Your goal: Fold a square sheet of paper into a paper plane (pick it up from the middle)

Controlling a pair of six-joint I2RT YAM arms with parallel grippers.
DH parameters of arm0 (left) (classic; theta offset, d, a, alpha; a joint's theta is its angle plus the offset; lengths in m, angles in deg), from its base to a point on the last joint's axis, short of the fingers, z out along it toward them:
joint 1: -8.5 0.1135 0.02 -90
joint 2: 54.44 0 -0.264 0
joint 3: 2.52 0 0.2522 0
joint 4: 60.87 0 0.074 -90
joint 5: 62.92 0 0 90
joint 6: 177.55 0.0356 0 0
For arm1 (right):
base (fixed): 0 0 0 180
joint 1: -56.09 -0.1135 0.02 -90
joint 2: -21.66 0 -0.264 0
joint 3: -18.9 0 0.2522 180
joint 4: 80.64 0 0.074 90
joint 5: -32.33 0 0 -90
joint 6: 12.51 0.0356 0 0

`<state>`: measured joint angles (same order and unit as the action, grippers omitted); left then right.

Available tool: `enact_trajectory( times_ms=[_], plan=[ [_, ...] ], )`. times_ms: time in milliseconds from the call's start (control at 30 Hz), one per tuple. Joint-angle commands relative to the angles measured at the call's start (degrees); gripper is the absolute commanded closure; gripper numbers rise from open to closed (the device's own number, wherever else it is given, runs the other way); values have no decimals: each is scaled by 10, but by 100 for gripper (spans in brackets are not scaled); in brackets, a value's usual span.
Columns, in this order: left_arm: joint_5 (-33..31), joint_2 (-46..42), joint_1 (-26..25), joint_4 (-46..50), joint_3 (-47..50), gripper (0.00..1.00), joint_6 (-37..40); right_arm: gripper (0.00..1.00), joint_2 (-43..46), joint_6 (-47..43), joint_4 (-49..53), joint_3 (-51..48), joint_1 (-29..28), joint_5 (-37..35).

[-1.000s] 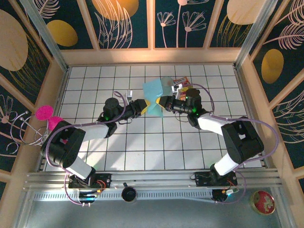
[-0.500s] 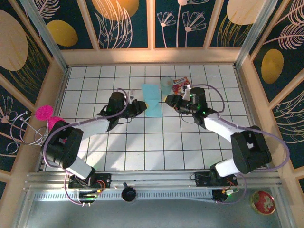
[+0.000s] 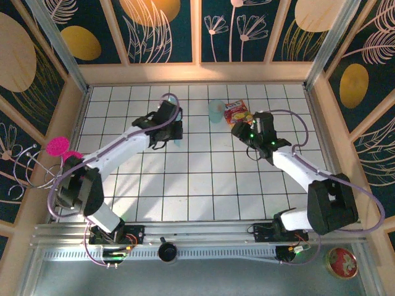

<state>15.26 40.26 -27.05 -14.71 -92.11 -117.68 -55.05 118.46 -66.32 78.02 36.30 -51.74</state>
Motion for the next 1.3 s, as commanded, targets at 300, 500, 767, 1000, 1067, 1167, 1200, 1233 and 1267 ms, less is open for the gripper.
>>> enact_trajectory(
  times_ms=[300, 500, 767, 1000, 1067, 1167, 1200, 1233, 1267],
  plan=[
    [-202, 202, -89, 204, -120, 93, -18, 50, 103, 0, 19, -81, 15, -51],
    [-93, 227, -100, 107, -131, 80, -34, 49, 123, -6, 27, -96, 25, -46],
    [11, 192, -96, -26, -71, 53, -58, 49, 117, -21, 21, -98, 29, 5],
    [59, 91, -58, -128, 28, 37, -85, 50, 27, -27, -6, -52, -19, 71],
    [69, 55, -35, -154, 67, 30, -95, 52, -15, -19, -26, -27, -52, 79],
    [54, -2, -6, -175, 117, 20, -107, 57, -80, -2, -53, 17, -96, 97],
    [43, -20, 0, -181, 135, 15, -108, 58, -104, 4, -67, 31, -111, 106],
    [34, -36, 6, -186, 152, 11, -109, 60, -130, 10, -81, 48, -129, 112],
    [25, -48, 12, -190, 165, 7, -108, 61, -153, 15, -87, 64, -142, 116]
  ],
)
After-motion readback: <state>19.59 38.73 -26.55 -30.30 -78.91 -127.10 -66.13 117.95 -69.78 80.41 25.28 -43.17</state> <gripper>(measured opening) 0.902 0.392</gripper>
